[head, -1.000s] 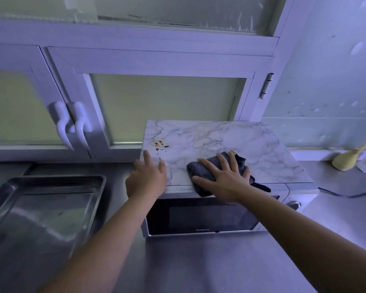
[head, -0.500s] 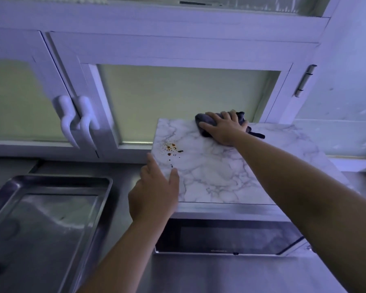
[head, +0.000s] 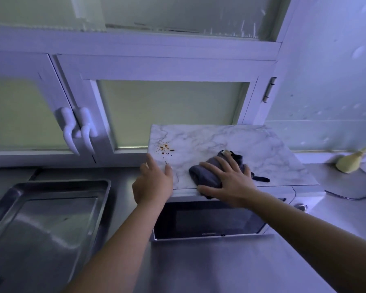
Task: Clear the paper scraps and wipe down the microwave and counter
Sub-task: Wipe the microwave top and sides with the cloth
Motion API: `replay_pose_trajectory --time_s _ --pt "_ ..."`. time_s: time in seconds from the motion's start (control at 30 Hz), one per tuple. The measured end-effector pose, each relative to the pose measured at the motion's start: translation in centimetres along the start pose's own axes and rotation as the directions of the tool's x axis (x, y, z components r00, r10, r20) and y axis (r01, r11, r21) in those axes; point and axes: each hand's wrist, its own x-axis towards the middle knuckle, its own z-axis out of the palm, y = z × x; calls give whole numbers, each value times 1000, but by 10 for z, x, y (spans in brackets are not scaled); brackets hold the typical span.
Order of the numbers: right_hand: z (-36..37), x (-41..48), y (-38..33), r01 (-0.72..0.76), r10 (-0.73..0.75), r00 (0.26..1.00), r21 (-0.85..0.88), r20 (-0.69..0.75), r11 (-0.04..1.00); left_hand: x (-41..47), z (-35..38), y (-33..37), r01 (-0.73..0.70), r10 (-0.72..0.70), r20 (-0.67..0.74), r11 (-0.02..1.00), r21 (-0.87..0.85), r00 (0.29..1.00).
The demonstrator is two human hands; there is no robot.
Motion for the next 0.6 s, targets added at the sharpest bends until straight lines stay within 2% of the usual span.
replay_pose_trajectory --time_s 0.13,0.2,0.33,0.4,0.47,0.53,0.6 --pt "0 -41 -5 72 -70 997 -139 25 988 0 -6 0 8 -8 27 1000 -22 1000" --pt "-2 -51 -8 56 -58 998 -217 -3 975 0 -8 2 9 -8 35 1000 -24 999" --pt "-10 -71 -21 47 -47 999 -203 5 978 -3 -9 2 5 -4 48 999 -34 999" --pt "-23 -86 -24 76 -75 997 -47 17 996 -5 -10 -1 -3 4 42 999 -33 999" --pt "-46 -104 -28 67 -71 997 264 6 962 -6 -10 -2 -39 40 16 998 -55 999" --pt "-70 -120 -30 20 12 999 629 -47 777 -6 -10 0 -54 54 -2 996 -78 999" --pt "-87 -126 -21 46 61 993 807 -102 589 -5 -9 4 -37 38 2 996 -79 999"
